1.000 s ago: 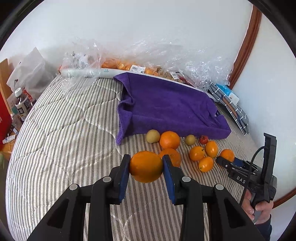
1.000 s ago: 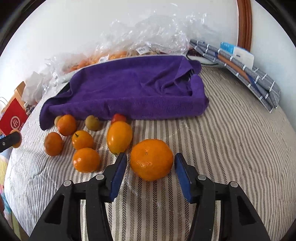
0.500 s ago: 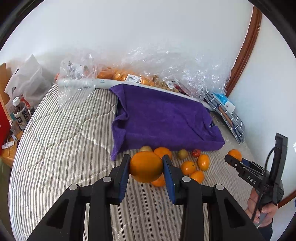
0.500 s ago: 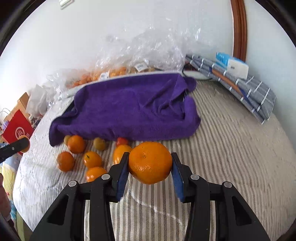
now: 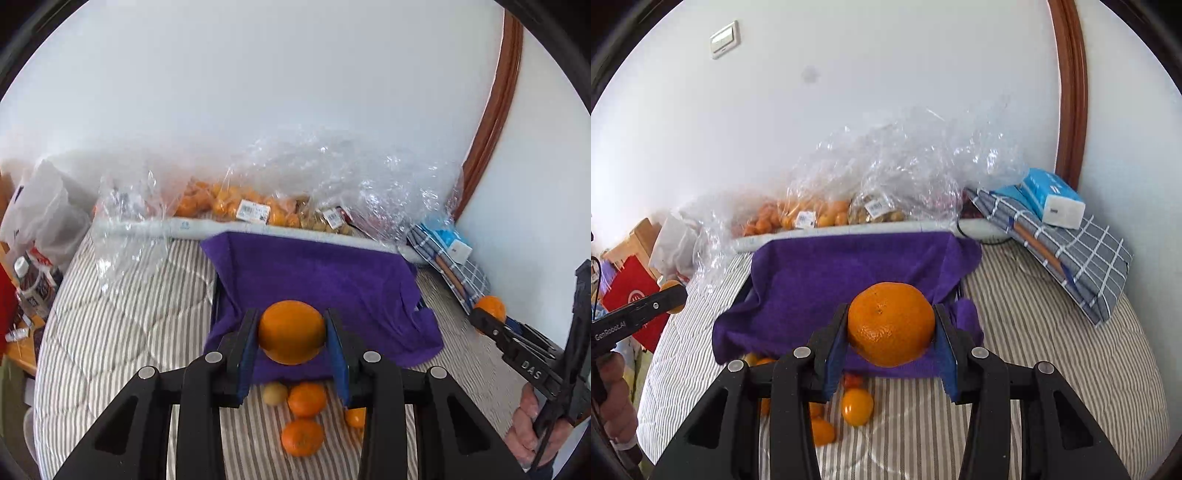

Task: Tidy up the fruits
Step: 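Carry the left tool's orange onto the purple towel while the right tool carries its orange there, then open the left tool on the towel while the right tool releases its orange there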

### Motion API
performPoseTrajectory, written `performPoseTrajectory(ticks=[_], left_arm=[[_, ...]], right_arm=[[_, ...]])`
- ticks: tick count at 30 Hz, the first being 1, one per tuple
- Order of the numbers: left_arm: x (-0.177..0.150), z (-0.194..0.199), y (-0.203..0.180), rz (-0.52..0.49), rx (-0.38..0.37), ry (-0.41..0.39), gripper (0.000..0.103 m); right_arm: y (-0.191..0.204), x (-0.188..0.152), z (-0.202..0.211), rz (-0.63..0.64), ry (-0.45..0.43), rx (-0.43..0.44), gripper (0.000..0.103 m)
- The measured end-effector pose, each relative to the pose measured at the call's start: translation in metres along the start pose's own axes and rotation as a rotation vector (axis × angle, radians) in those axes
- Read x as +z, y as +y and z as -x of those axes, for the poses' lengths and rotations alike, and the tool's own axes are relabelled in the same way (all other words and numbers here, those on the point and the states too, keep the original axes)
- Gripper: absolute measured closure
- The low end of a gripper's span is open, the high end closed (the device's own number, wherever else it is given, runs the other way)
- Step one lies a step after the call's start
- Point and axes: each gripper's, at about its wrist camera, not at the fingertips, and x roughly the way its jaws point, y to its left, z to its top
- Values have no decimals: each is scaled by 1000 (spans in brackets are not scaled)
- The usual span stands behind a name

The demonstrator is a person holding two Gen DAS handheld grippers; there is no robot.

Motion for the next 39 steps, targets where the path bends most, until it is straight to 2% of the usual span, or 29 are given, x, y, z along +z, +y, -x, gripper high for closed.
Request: performPoseTrajectory(ticks=[9, 23, 32, 39], left_arm=[[32, -65, 4, 9, -9, 46, 70], [31, -164, 5, -6, 23, 188, 70], [24, -190, 6, -2, 44, 246, 70], [19, -190, 5, -13, 53, 264, 70]], right_arm=[[-7, 28, -48, -31, 12, -4, 60], [-25, 23, -155, -64, 125, -18, 60], [-23, 10, -181, -31, 192, -14, 60], [-23, 7, -184, -40, 206, 6, 59]])
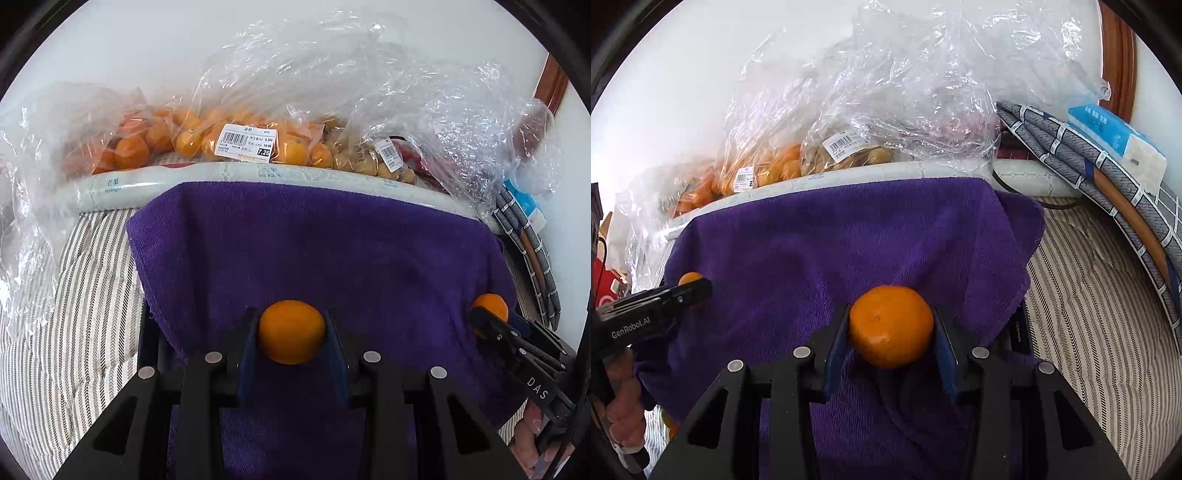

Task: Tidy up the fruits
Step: 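Open the left tool on the towel while the right tool releases its orange there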

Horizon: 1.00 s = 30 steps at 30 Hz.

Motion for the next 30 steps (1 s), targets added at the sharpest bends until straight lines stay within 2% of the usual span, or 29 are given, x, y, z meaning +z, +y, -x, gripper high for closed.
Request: performPoseTrajectory(ticks=[3, 7, 10, 15, 17, 21, 25, 28, 30], left_arm=[[-3, 5, 1, 6, 6, 4, 69], [-7, 22, 1, 11, 20, 0, 50], [-15, 45, 0, 15, 25, -24, 48], [-35, 92, -5, 39, 11, -71, 48], [-47, 114, -7, 29, 4, -95, 48], [-72, 155, -11, 7, 0, -158, 48], [-99, 185, -8, 18, -8, -220, 48], [-120, 198, -9, 12, 11, -240, 48], [-131, 202, -7, 12, -4, -234, 48]], right_arm=[[0, 1, 7, -10, -4, 10, 56], [0, 0, 30, -21, -32, 24, 44], [5, -4, 52, -14, -53, 15, 34], [11, -21, 95, -5, -86, -26, 34], [14, -32, 117, 12, -111, -26, 34], [18, -57, 159, 38, -173, -100, 34], [15, -83, 192, 26, -204, -124, 34], [11, -101, 208, 9, -188, -93, 34], [10, -108, 212, -3, -178, -69, 34]])
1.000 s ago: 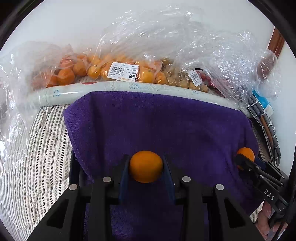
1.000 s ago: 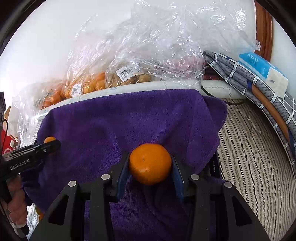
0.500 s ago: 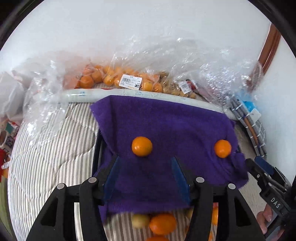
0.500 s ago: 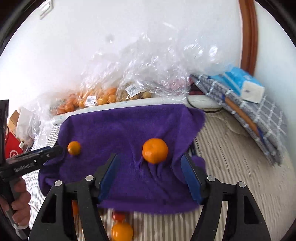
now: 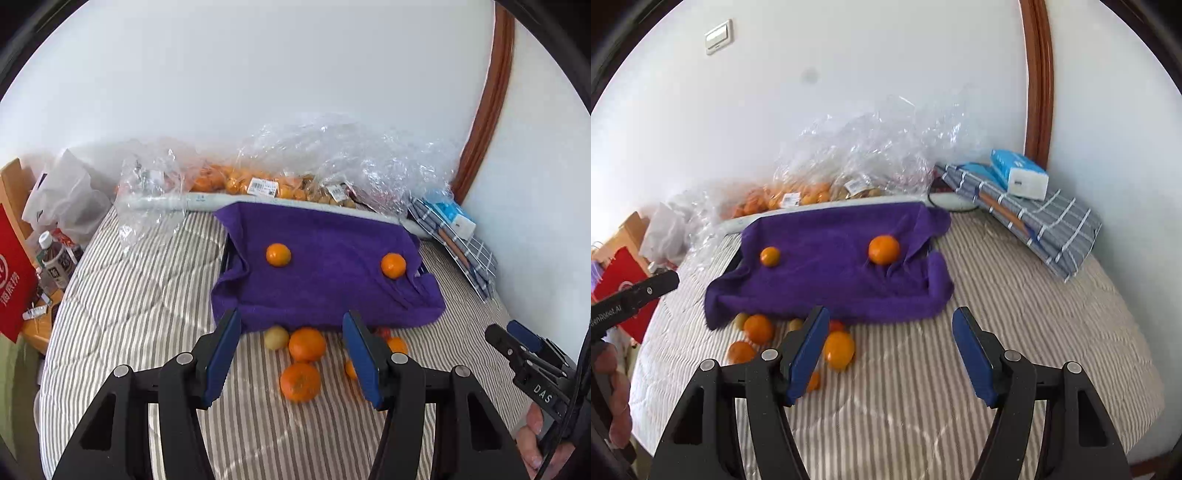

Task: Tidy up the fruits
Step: 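Open the left tool on the towel while the right tool releases its orange there, then grasp a large orange with the left tool while the right tool grasps a yellow-orange fruit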

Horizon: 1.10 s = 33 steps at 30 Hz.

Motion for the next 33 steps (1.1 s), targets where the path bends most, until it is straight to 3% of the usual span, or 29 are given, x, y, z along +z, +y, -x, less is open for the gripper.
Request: performPoseTrajectory(ticks=[5, 15, 23, 33], left_arm=[[-25, 10, 9, 4, 21, -26, 48], [-53, -7, 47, 52, 74, 53, 48], [-62, -22, 68, 80, 74, 96, 48], [-65, -47, 72, 47, 71, 134, 48]], right_arm=[[4, -21, 4, 21, 20, 31, 34], [26, -55, -24, 82, 80, 38, 35], [40, -60, -50, 91, 100, 74, 51], [50, -52, -102, 85, 132, 68, 61]])
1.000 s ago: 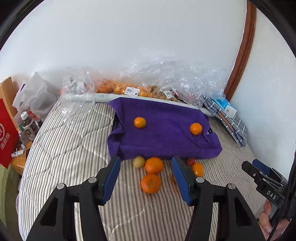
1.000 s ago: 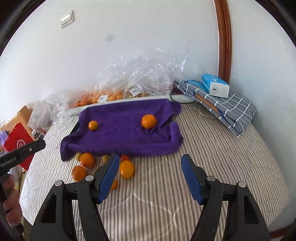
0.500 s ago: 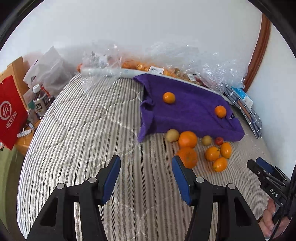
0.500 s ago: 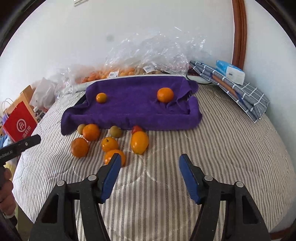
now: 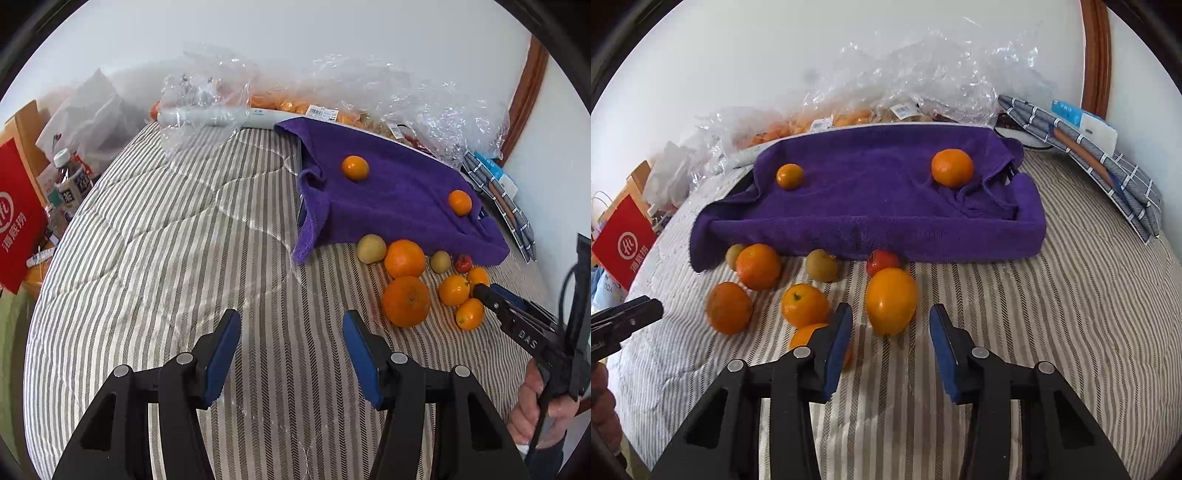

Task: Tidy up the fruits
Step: 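Grasp a large orange with the left tool while the right tool grasps a yellow-orange fruit, then lift the left tool's orange over the towel while the right tool carries its fruit there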

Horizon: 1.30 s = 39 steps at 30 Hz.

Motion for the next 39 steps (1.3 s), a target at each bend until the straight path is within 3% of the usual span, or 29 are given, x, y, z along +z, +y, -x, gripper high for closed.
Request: performPoseTrajectory(ticks=[4, 11, 19, 24, 28, 30, 31, 39], left_arm=[[1, -4, 0, -5, -23, -2, 48], [2, -8, -17, -53, -90, -14, 48], [-1, -27, -62, -112, -173, 17, 48], [-2, -41, -80, -99, -177, 34, 48], [-5, -46, -83, -93, -134, -14, 48], [-7, -46, -81, -86, -130, -40, 58], [-7, -46, -79, -78, -145, -39, 63], [-9, -36, -71, -56, -230, -86, 64]], right_arm=[[-2, 5, -18, -10, 21, 3, 70], [-7, -1, -9, -1, 2, -21, 70], [-31, -23, 13, 21, -5, -76, 70], [-42, -24, 20, -22, -40, -24, 70], [-43, -24, 22, -38, -54, -22, 70], [-46, -25, 23, -57, -55, -39, 70], [-47, -25, 23, -66, -54, -37, 70], [-41, -25, 19, -34, -43, -43, 70]])
